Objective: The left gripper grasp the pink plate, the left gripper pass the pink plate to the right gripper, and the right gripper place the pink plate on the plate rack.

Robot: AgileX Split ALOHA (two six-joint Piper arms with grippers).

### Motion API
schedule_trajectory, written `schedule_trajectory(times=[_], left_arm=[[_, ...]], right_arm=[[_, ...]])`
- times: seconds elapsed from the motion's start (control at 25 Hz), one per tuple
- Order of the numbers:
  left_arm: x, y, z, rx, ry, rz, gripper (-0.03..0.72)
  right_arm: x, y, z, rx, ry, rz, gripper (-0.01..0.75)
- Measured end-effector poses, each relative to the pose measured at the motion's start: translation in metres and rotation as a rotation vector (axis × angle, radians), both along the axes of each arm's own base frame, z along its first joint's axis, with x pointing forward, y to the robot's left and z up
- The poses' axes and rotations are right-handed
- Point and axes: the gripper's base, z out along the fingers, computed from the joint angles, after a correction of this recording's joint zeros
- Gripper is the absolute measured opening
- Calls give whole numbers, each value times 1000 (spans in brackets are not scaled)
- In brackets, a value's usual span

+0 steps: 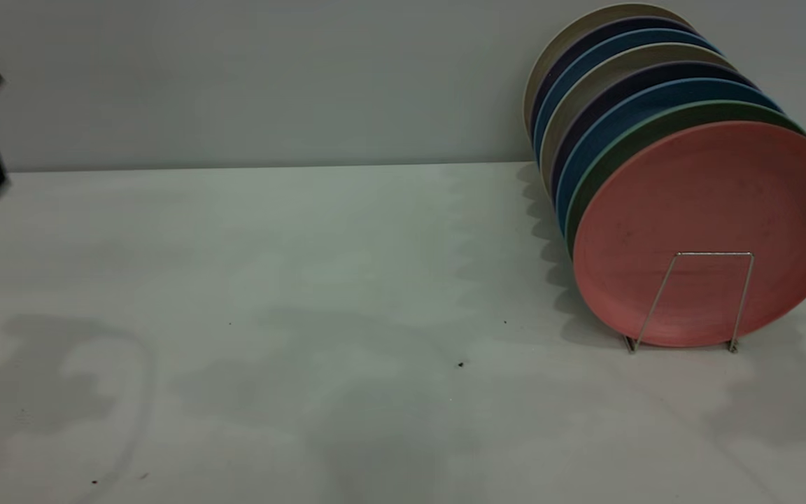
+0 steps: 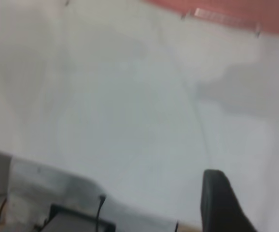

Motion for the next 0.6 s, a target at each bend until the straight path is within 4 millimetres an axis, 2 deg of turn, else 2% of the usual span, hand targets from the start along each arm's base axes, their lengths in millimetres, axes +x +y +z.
schedule_trajectory(times=[0.16, 0.32, 0.44, 0.6], left_arm=[[-35, -1, 25, 2, -50, 4, 512], [-81, -2, 38, 3, -102, 6, 512], [-118, -3, 44, -6, -145, 31, 512], [-171, -5, 48, -19, -204, 59, 512]], right_arm=[[-30, -2, 21, -11, -2, -6, 367], [-69, -3, 37, -17, -59, -16, 367], [-110, -4, 48, -17, -126, -15, 367], [-167, -5, 48, -19, -220, -1, 367]])
